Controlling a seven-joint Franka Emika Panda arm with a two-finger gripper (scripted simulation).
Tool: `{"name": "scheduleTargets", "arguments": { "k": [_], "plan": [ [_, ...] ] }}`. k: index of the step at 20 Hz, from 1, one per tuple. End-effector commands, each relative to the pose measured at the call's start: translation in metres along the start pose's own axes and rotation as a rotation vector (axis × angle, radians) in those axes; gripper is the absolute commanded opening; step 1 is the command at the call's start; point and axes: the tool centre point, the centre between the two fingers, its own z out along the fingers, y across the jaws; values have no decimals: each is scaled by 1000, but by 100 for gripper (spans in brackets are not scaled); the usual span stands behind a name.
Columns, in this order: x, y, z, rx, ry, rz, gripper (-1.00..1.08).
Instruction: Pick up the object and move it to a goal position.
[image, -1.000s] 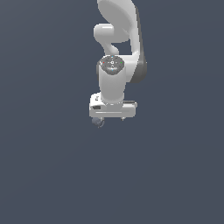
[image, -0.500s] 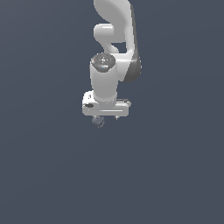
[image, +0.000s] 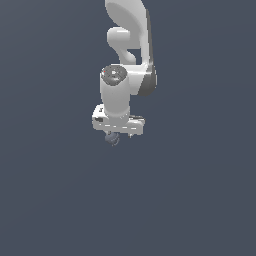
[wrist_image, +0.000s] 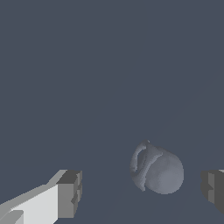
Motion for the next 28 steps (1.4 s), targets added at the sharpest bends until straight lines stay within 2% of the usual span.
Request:
{"name": "scheduleTargets", "arguments": {
  "k": [1, 8, 14, 19, 28],
  "plan": [
    [-5, 6, 8, 4, 3, 58, 100],
    [-24, 30, 36, 13, 17, 270, 100],
    [-37, 45, 50, 17, 26, 395, 100],
    [-43, 50, 56, 17, 30, 442, 100],
    [-43, 50, 68, 17, 29, 442, 100]
  ]
}}
